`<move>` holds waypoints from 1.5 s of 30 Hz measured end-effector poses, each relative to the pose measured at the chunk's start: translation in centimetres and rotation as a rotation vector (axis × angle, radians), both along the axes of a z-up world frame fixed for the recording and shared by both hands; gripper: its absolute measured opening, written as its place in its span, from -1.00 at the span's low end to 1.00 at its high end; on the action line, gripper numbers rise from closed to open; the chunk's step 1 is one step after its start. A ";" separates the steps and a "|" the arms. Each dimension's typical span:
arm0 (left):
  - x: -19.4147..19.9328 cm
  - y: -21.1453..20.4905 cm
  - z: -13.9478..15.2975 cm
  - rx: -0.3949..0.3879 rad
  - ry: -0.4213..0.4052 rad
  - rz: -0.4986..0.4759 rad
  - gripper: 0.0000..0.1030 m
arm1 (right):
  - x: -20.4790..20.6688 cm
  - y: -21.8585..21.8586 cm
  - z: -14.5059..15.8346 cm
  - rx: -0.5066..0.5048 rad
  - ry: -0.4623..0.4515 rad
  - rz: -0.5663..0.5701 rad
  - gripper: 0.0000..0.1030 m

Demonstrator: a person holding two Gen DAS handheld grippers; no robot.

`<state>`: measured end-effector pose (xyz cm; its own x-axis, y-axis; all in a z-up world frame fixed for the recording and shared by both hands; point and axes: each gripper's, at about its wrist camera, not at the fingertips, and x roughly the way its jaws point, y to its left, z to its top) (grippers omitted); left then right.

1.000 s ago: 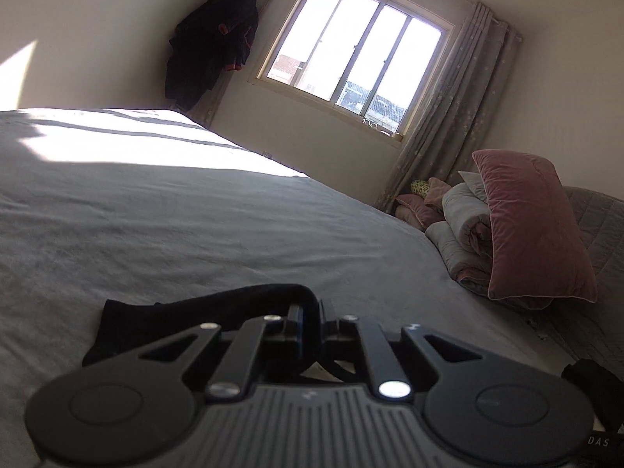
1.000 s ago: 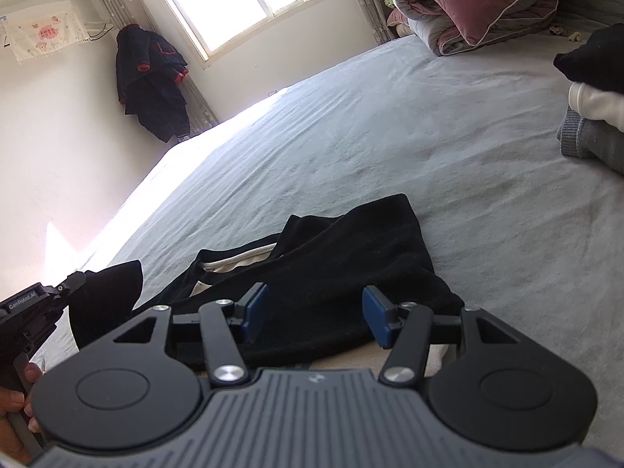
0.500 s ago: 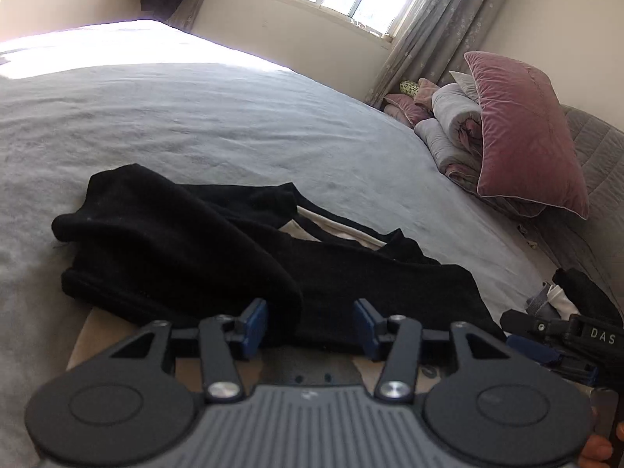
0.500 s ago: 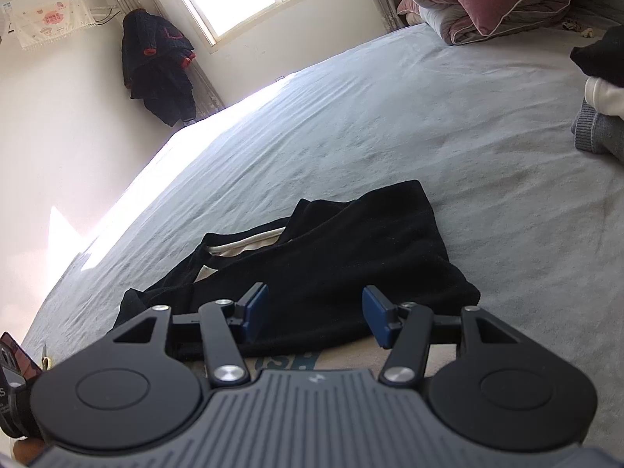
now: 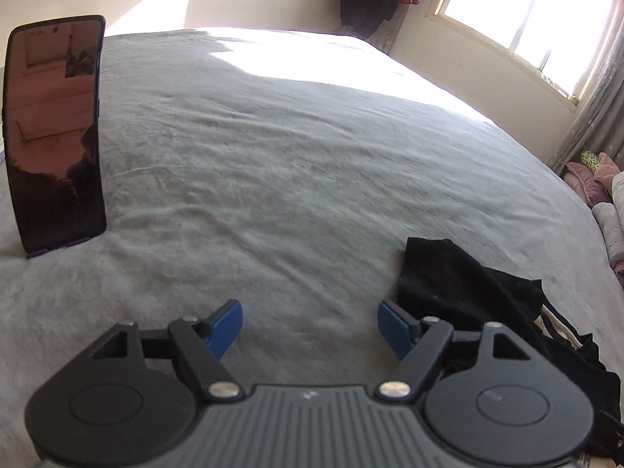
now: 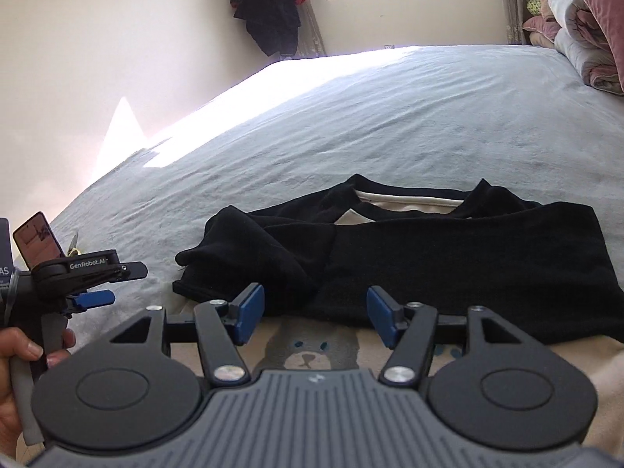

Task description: Fold clothes

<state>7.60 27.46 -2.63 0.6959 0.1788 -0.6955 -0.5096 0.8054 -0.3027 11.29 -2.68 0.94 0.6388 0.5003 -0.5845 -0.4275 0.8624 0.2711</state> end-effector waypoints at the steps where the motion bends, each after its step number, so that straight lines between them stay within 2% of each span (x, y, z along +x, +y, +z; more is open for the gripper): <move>1: -0.1 0.9 -0.3 -0.035 0.001 0.003 0.51 | 0.1 1.9 -0.1 -0.021 -0.016 0.038 0.30; 4: -0.5 2.2 -0.5 -0.121 -0.026 0.006 0.57 | 0.6 7.2 -0.6 -0.100 -0.071 0.133 0.30; 7: -0.8 2.7 -0.5 -0.147 -0.042 0.030 0.57 | 1.5 11.5 -1.4 -0.172 -0.113 0.189 0.30; 10: -1.1 3.5 -0.6 -0.194 -0.064 0.087 0.57 | 2.6 14.7 -2.3 -0.258 -0.169 0.225 0.30; 15: -1.0 4.3 -0.7 -0.234 -0.079 0.114 0.57 | 4.4 17.6 -3.6 -0.375 -0.201 0.256 0.30; 17: -1.0 4.3 -0.8 -0.240 -0.081 0.124 0.57 | 5.1 18.1 -4.1 -0.410 -0.212 0.257 0.00; 18: -0.9 4.2 -0.8 -0.238 -0.081 0.125 0.57 | 5.4 18.3 -4.2 -0.422 -0.216 0.255 -0.32; 21: -0.7 3.7 -0.6 -0.223 -0.085 0.100 0.56 | 5.9 16.6 -3.1 -0.343 -0.193 0.203 -0.59; 23: -0.4 3.2 -0.6 -0.220 -0.093 0.070 0.48 | 6.1 14.6 -1.9 -0.259 -0.181 0.150 -0.65; 25: 0.0 2.2 -0.6 -0.209 -0.091 0.014 -0.07 | 6.3 12.0 -0.5 -0.175 -0.163 0.090 -0.66; 28: 0.8 0.5 -0.9 -0.218 -0.084 -0.075 -0.22 | 6.5 8.4 1.0 -0.061 -0.132 0.029 -0.66; 33: 1.6 -1.2 -1.5 -0.290 -0.086 -0.151 -0.22 | 6.8 4.2 2.1 0.079 -0.054 -0.015 -0.66; 36: 1.6 -1.4 -1.4 -0.310 -0.105 -0.167 -0.22 | 6.8 3.9 1.7 0.127 -0.025 -0.012 -0.66; 41: 1.2 -1.2 -0.6 -0.289 -0.164 -0.188 -0.24 | 7.4 7.0 0.9 0.129 -0.008 0.028 -0.66; 45: 1.7 -0.7 -1.1 -0.278 -0.134 -0.170 -0.25 | 8.3 10.3 -0.4 0.094 0.016 0.056 -0.62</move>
<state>9.27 26.71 -3.69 0.7881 -0.1312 -0.6014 -0.3158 0.7525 -0.5779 19.56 7.60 0.52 0.5990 0.5879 -0.5437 -0.4692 0.8079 0.3567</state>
